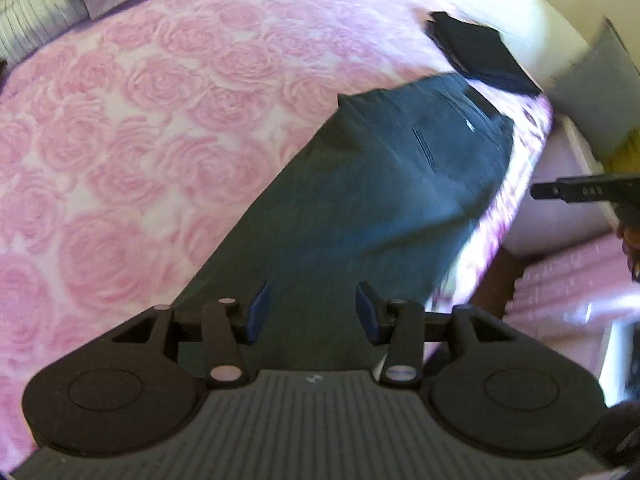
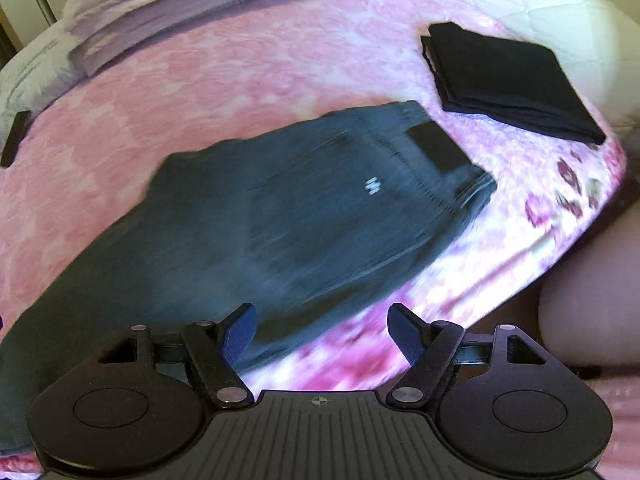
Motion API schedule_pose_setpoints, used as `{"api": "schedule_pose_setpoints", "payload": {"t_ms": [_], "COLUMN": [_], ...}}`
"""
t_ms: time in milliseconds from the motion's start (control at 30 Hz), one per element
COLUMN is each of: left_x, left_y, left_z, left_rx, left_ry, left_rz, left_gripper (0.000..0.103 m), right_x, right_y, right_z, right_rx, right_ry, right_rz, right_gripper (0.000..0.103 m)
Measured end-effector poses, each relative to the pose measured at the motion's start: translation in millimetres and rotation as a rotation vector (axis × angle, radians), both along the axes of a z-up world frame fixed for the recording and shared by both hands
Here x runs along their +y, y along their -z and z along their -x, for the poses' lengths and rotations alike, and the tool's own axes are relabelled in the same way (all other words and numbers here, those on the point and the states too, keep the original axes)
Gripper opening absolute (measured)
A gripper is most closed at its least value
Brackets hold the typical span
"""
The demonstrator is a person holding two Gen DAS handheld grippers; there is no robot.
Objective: Fold clothes
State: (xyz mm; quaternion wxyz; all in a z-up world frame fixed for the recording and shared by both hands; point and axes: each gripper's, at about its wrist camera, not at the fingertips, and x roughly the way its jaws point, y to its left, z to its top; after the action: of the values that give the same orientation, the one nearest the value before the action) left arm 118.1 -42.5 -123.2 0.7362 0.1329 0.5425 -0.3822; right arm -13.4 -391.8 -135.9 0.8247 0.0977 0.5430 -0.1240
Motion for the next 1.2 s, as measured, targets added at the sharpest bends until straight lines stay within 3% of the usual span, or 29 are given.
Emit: {"api": "schedule_pose_setpoints", "payload": {"t_ms": [167, 367, 867, 1200], "left_x": [61, 94, 115, 142], "left_y": [-23, -22, -37, -36], "left_z": [23, 44, 84, 102], "left_rx": [-0.052, -0.068, -0.101, -0.097], "left_ry": [0.022, 0.047, 0.024, -0.008], "left_rz": [-0.001, -0.032, -0.081, -0.143], "left_gripper": [0.047, 0.047, 0.048, 0.051], "right_x": [78, 132, 146, 184], "right_y": [-25, -39, -36, -21], "right_z": [35, 56, 78, 83], "right_rx": [0.015, 0.035, 0.013, 0.019], "right_ry": [-0.046, -0.116, -0.166, -0.277], "right_rz": [0.016, 0.066, 0.027, -0.005], "right_gripper": [0.076, 0.076, 0.076, 0.076]}}
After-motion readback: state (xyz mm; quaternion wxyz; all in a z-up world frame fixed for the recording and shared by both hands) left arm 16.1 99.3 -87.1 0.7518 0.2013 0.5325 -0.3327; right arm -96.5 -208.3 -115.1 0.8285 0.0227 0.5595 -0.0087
